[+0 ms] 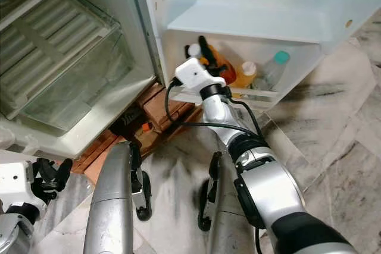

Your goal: Restocking fridge

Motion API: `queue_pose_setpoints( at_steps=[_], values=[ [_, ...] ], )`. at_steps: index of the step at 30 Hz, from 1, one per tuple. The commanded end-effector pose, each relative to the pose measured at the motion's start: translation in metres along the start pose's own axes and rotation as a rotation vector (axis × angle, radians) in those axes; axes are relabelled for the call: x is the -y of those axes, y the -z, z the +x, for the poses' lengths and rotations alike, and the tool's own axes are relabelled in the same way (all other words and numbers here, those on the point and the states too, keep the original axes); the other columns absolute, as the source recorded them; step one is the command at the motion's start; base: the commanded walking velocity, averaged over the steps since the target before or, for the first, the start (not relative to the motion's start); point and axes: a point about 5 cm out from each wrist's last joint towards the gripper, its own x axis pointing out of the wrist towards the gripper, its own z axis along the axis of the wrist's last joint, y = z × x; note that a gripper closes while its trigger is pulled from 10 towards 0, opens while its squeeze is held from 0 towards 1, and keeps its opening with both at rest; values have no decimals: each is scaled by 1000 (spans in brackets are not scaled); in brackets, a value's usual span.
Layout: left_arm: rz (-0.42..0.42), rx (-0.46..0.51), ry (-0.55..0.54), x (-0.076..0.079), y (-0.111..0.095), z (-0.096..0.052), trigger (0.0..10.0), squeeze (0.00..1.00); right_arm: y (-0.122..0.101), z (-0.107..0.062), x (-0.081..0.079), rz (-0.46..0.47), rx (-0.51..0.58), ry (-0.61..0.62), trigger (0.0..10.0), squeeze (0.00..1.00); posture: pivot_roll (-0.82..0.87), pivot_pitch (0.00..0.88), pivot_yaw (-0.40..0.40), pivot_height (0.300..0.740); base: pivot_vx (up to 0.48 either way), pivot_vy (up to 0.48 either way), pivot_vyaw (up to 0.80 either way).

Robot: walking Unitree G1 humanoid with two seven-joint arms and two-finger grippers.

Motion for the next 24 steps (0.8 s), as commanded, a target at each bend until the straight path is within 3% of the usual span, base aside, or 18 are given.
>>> queue_pose_setpoints(
  at_steps=[1, 4, 9, 14, 22, 23, 24],
  values=[
    [6, -28, -7, -1, 4, -4, 10000, 0, 18, -10, -2, 59, -117, 14, 10000, 0, 347, 369, 23, 577, 0, 0, 0],
    [8, -26, -5, -1, 3, -3, 10000, 0, 27, -14, 3, 97, -178, 47, 10000, 0, 348, 370, 22, 577, 0, 0, 0],
    [12, -25, -3, 1, 4, -5, 10000, 0, 28, -15, 1, 95, -170, 26, 10000, 0, 354, 374, 24, 577, 0, 0, 0],
    [15, -30, -2, 1, 5, -5, 10000, 0, 49, -27, 2, 225, -337, 81, 10000, 0, 351, 373, 25, 577, 0, 0, 0],
    [27, -23, 19, 4, 3, 3, 10000, 0, 62, -32, 10, 366, -459, 164, 10000, 0, 342, 361, 26, 577, 0, 0, 0],
    [28, -21, 20, 4, 2, 4, 10000, 0, 62, -31, 11, 379, -465, 167, 10000, 216, 341, 358, 24, 577, 0, 0, 0],
    [28, -21, 20, 4, 2, 4, 10000, 0, 62, -31, 11, 379, -465, 167, 10000, 216, 341, 358, 24, 577, 0, 0, 0]
  ],
)
